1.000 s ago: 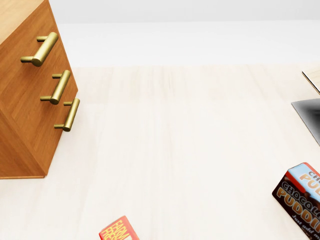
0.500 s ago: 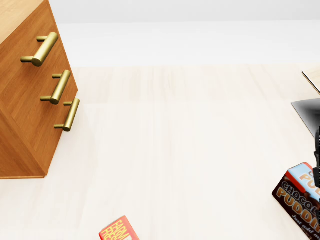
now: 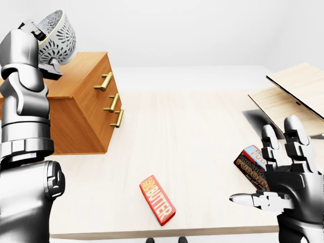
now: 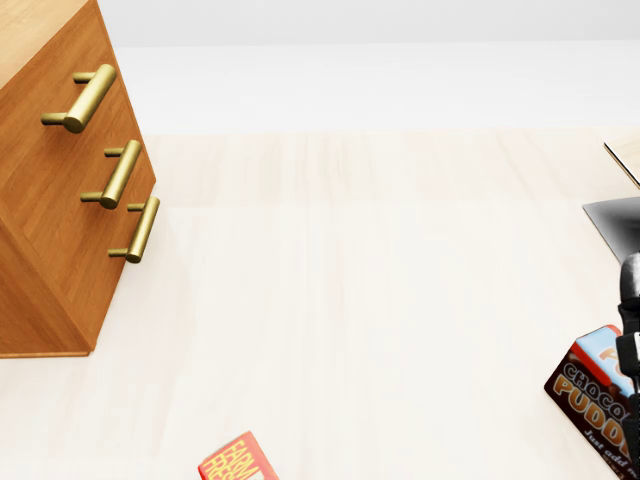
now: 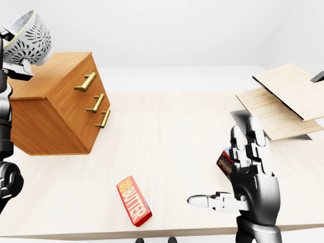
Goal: Close the top drawer of the cabinet and put the bowl on top of it.
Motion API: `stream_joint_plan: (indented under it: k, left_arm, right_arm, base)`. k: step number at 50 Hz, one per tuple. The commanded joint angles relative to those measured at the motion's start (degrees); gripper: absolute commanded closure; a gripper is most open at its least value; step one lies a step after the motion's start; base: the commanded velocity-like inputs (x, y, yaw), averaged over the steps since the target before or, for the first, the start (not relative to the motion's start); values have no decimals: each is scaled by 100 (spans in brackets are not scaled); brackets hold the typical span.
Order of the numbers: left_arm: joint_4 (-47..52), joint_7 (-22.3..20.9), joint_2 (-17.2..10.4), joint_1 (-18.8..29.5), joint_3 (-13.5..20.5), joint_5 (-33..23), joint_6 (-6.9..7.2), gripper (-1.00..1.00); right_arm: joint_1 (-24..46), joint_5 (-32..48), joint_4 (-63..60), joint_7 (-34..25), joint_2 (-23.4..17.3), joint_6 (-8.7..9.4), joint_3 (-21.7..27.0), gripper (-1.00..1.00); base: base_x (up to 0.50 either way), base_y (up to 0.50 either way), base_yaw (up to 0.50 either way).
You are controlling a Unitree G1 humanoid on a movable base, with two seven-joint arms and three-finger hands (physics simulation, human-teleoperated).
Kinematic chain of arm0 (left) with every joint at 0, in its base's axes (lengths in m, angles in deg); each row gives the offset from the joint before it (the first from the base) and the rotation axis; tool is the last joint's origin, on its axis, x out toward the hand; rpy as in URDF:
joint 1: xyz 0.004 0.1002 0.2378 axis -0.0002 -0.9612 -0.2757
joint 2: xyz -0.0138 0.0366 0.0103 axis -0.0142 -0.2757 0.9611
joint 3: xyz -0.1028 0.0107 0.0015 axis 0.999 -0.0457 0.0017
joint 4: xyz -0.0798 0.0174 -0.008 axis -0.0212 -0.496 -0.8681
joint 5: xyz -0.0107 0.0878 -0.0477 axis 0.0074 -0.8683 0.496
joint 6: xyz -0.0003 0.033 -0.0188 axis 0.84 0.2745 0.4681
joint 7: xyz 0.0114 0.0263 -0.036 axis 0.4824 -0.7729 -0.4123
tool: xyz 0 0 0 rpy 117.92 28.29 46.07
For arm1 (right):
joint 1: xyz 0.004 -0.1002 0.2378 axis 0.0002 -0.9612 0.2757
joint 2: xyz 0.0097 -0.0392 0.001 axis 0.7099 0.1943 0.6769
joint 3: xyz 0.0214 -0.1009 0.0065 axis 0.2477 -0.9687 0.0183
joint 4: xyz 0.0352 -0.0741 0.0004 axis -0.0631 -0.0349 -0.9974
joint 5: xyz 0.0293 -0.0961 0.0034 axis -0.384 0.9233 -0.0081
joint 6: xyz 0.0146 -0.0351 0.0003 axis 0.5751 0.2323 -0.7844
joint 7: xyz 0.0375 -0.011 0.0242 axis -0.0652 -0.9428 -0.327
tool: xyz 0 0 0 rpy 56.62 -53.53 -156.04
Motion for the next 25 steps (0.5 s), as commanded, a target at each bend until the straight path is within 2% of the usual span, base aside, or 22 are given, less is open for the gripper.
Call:
stream_joint_plan:
  k: [1,10,15,22,25]
  left_arm:
    - [-1022,504,-178,506,-52,68,0,100]
    - [-1827,749,-181,1086,-217,-31,0,100]
    - [-2150,906,-146,1261,-349,-179,0,100]
    - [-2239,824,-137,1456,-325,-209,0,100]
    - [-2293,943,-141,1525,-342,-275,0,100]
  right_arm:
    - [1,66,64,22,-19,0,-81,-100]
    - [-7,75,112,48,-54,0,-122,-100]
    - [-8,31,84,53,-62,0,-85,-100]
    - [-20,60,60,55,-60,0,-121,-100]
    - [-26,55,32,58,-59,0,-122,-100]
  base:
    - [0,0,0]
    - [0,0,0]
    - [0,0,0]
    - [0,0,0]
    - [0,0,0]
